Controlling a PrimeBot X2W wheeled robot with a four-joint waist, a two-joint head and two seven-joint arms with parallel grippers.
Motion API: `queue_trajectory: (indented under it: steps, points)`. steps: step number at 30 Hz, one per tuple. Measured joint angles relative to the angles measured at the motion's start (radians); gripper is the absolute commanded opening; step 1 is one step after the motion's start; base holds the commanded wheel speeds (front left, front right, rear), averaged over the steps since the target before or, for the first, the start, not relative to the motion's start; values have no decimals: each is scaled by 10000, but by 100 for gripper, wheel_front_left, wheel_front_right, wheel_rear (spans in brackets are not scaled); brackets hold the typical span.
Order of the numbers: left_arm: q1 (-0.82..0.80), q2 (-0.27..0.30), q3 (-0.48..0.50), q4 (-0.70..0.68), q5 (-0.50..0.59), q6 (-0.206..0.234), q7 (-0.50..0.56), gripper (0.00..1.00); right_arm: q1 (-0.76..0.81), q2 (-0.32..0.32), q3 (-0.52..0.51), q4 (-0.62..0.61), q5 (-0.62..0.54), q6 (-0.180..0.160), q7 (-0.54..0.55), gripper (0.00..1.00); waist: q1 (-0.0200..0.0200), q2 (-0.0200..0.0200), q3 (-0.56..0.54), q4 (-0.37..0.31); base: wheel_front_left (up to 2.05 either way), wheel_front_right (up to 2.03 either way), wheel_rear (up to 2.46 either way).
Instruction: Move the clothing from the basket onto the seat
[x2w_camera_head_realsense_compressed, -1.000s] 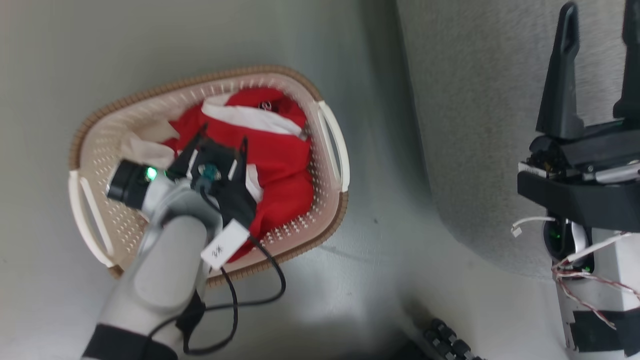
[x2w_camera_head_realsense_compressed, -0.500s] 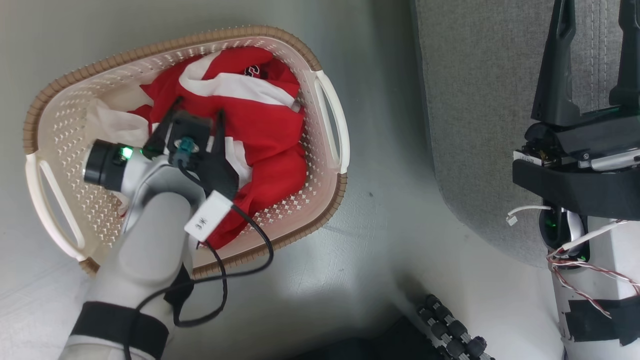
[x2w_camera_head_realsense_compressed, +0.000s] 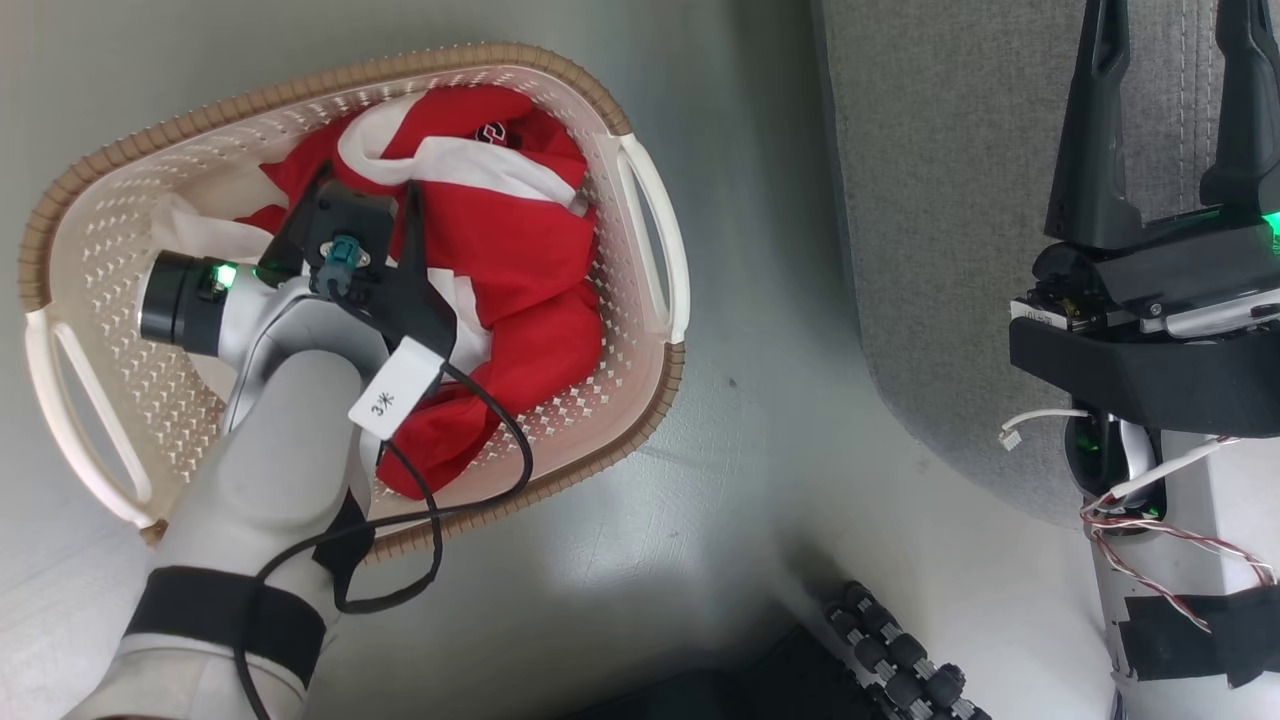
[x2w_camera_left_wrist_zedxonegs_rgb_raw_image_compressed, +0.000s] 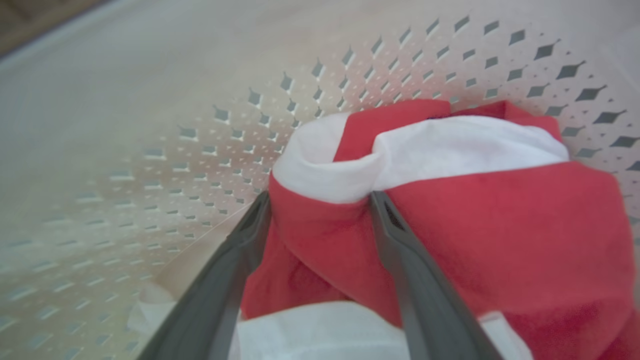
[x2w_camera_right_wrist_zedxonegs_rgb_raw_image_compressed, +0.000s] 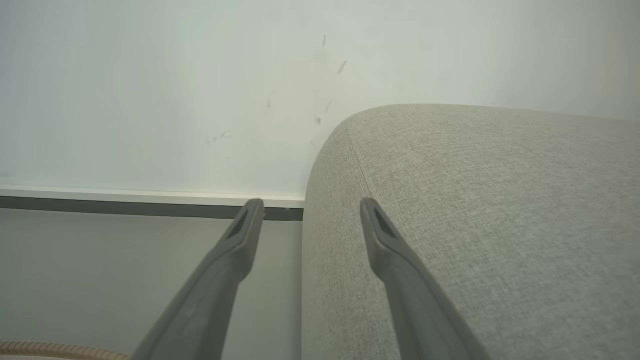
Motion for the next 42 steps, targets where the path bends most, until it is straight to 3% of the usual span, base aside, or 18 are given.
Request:
queue_trajectory:
  steps: [2, 3, 4, 5, 13, 24, 42]
  points:
    - [-108, 0, 4, 127, 0, 4, -4, 100, -8, 6, 12, 6, -2, 4, 0, 100, 0, 0, 16, -30, 0, 0, 0]
    - [-150, 0, 6, 184, 0, 4, -6, 62, -12, 8, 17, 12, -2, 4, 0, 100, 0, 0, 24, -44, 0, 0, 0]
    - [-186, 0, 6, 238, 0, 4, -19, 37, -22, 10, 19, 21, -2, 33, 0, 100, 0, 0, 32, -59, 0, 0, 0]
    - [-232, 0, -2, 290, 0, 4, -36, 0, -38, 13, 19, 42, -2, 44, 0, 100, 0, 0, 39, -74, 0, 0, 0]
    - [-285, -17, -140, 550, -17, -123, -502, 0, -145, 33, -54, 362, -79, 73, 0, 100, 0, 0, -88, -71, 0, 0, 0]
    - [267, -33, -917, 125, -387, -744, -957, 0, -151, 42, -10, 1151, -178, 165, 0, 100, 0, 0, -879, 250, 0, 0, 0]
    - [755, -58, -2732, -2999, -1174, -1521, -1014, 0, 541, -123, -259, 2562, -247, 336, 2, 100, -1, -1, -3192, 1387, 0, 0, 0]
